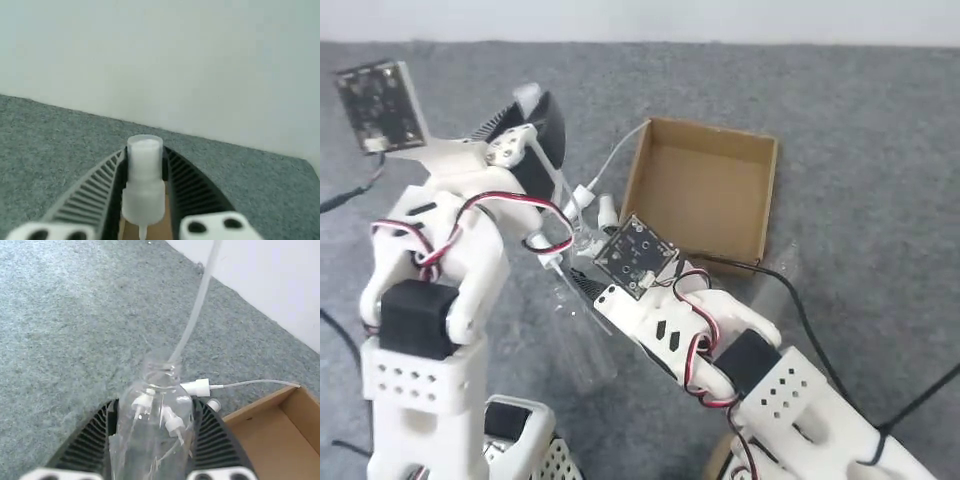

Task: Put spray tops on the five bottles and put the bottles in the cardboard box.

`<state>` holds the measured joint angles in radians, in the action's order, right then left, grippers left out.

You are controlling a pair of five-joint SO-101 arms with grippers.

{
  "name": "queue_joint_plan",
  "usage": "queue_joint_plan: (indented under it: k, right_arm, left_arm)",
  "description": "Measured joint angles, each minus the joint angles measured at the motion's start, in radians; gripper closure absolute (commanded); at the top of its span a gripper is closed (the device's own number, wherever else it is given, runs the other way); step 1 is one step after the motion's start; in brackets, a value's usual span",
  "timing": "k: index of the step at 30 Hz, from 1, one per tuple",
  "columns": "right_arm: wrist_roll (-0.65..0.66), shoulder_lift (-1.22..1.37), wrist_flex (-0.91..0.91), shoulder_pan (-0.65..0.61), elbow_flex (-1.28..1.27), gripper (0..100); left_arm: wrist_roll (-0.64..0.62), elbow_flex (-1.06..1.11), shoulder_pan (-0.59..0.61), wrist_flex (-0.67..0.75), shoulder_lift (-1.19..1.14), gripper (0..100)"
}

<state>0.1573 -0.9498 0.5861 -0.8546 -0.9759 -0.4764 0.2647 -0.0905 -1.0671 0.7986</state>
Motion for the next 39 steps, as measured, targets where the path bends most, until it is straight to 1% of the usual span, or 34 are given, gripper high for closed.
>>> queue_joint_plan:
  k: [4,7,9,12,16,19,21,24,28,30,39]
  right_arm:
    - [0.000,0.000,0.000,0.000,0.000,99.3]
    - [0.000,0.000,0.000,0.009,0.000,99.3]
    - [0.000,0.000,0.000,0.046,0.000,99.3]
    - [0.000,0.000,0.000,0.104,0.000,99.3]
    - [0.002,0.000,0.000,0.123,-0.009,99.3]
    - [0.002,0.002,-0.003,0.123,-0.048,99.3]
    - [0.002,-0.003,-0.055,0.123,-0.069,99.3]
    - [-0.008,-0.005,-0.201,0.124,-0.129,99.3]
    - [-0.121,-0.003,-0.387,0.124,-0.212,99.3]
    - [-0.153,-0.003,-0.427,0.124,-0.222,99.3]
    - [-0.195,0.052,-0.508,0.135,-0.226,99.3]
  left_arm:
    - [0.000,0.000,-0.003,-0.009,0.000,99]
    - [0.003,0.002,-0.003,-0.046,0.000,99]
    - [0.028,0.023,-0.009,-0.083,0.002,99]
    - [0.100,0.068,-0.029,-0.115,0.002,99]
    - [0.180,0.137,-0.081,-0.100,0.002,99]
    - [0.192,0.210,-0.117,-0.068,0.002,99]
    - [0.193,0.249,-0.123,-0.035,0.002,99]
    - [0.193,0.275,-0.126,-0.006,0.002,99]
    - [0.183,0.305,-0.126,0.008,0.002,99]
    - [0.181,0.310,-0.126,0.009,0.008,99]
    - [0.181,0.304,-0.129,0.008,0.015,99]
